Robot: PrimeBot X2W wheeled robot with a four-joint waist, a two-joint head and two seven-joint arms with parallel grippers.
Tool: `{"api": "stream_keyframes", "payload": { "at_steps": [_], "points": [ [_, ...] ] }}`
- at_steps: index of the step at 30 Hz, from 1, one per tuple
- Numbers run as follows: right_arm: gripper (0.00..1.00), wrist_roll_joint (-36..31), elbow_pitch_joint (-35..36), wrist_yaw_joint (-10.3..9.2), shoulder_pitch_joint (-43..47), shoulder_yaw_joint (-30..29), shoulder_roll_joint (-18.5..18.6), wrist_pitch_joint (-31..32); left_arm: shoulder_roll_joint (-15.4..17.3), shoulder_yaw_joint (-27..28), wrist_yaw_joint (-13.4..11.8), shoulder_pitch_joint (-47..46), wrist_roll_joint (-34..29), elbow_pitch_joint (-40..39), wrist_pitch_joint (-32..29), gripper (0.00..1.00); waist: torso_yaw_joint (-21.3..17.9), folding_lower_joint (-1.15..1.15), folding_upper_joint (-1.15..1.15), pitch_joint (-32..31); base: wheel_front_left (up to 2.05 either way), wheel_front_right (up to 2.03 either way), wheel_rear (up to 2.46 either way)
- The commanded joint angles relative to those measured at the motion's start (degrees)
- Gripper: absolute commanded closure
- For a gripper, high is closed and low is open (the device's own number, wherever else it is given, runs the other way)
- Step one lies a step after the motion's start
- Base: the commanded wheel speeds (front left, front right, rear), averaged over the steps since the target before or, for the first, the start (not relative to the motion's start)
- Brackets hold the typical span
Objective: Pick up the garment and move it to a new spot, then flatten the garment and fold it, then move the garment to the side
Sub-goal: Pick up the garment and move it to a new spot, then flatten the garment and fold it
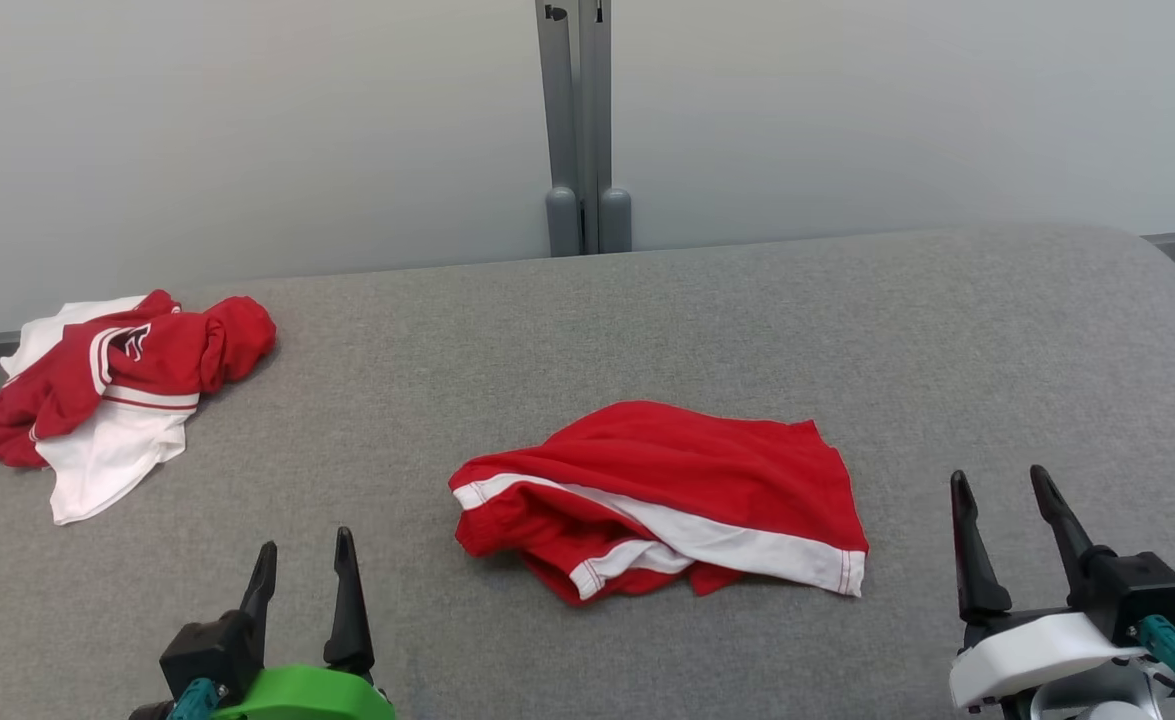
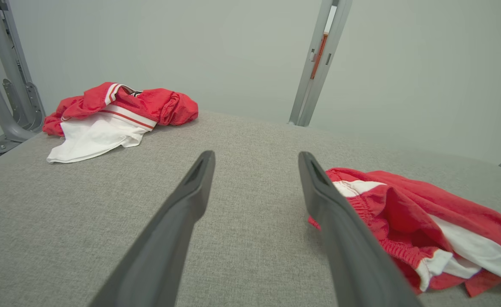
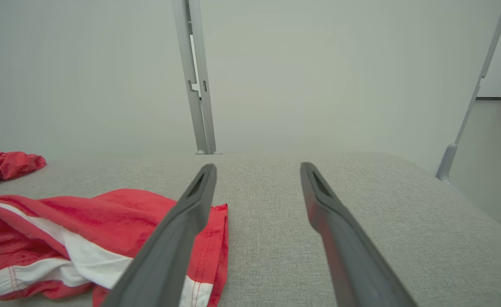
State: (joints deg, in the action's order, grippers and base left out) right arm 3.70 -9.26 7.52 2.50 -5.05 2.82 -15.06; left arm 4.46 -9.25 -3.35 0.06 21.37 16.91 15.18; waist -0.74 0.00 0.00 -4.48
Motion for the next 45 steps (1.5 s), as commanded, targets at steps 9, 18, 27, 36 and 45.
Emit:
{"api": "stream_keyframes", "payload": {
  "at_steps": [9,18,27,36,45],
  "points": [
    [0.0,1.4,-0.8,-0.06,1.8,3.1,0.2,-0.2,-1.1,1.3,1.6,2.9,-2.8,-0.6,0.0,0.0,0.9,0.0,0.0,-0.8,0.0,0.0,0.0],
    [0.0,1.1,-1.1,-0.06,1.4,3.3,0.1,-0.2,-1.5,1.4,2.3,2.4,-3.4,0.2,0.0,0.0,1.0,0.0,0.0,-0.9,0.0,0.0,0.0],
    [0.0,1.1,-1.1,-0.06,1.1,3.1,0.1,-0.2,-1.5,1.1,2.1,1.9,-3.3,0.4,0.0,0.0,0.6,0.0,0.0,-0.4,0.0,0.0,0.0],
    [0.0,0.7,-1.0,-0.06,0.6,2.9,0.1,-0.2,-1.5,-2.9,3.7,-1.3,-1.6,3.3,-0.3,0.0,0.0,0.0,0.0,0.4,0.0,0.0,0.0],
    [0.0,0.8,-1.4,-0.06,-0.7,4.2,0.2,-0.2,-1.5,-11.5,3.6,-9.8,6.6,13.0,-5.6,0.0,-2.6,0.0,0.0,2.0,0.0,0.0,0.0]
  ]
}}
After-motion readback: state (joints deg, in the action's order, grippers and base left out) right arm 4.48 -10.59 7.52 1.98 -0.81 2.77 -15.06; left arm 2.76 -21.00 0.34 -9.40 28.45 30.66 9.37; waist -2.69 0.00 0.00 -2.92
